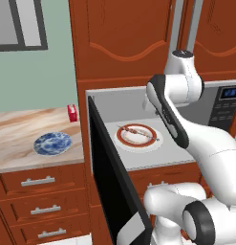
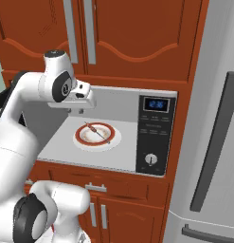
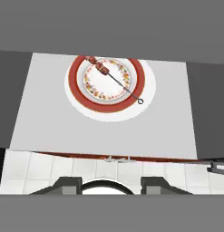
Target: Pick the kebab skewer from the microwave and place it on plate located on the counter.
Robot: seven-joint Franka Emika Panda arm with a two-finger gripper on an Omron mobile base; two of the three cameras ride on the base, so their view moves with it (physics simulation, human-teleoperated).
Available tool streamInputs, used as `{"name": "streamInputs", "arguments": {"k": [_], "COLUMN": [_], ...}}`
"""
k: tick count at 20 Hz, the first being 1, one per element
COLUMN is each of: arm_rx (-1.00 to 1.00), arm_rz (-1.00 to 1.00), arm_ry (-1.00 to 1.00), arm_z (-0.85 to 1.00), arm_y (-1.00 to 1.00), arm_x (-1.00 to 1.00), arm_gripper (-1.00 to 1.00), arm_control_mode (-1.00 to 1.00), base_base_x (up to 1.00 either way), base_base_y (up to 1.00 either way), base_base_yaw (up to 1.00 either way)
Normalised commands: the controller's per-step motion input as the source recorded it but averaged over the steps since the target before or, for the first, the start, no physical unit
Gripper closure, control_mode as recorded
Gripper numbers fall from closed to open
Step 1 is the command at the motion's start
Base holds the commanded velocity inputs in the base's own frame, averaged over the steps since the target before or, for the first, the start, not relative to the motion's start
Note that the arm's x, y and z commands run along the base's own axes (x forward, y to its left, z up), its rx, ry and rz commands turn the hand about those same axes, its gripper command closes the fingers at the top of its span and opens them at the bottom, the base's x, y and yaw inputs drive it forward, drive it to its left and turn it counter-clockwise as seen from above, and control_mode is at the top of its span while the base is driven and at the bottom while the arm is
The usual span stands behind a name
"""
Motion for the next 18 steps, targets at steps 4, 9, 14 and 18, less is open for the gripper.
{"name": "streamInputs", "arguments": {"k": [4,9,14,18], "arm_rx": [0.0,0.0,0.0,0.0], "arm_rz": [0.0,0.02,0.05,0.13], "arm_ry": [-0.04,-0.31,-0.19,0.0], "arm_z": [0.0,-0.22,-0.35,-0.18], "arm_y": [0.0,0.0,0.0,-0.02], "arm_x": [-0.2,-0.48,0.11,0.52], "arm_gripper": [-1.0,-1.0,-1.0,-1.0], "arm_control_mode": [-1.0,-1.0,-1.0,-1.0], "base_base_x": [0.0,0.0,0.0,0.0], "base_base_y": [0.0,0.0,0.0,0.0], "base_base_yaw": [0.0,0.0,0.0,0.0]}}
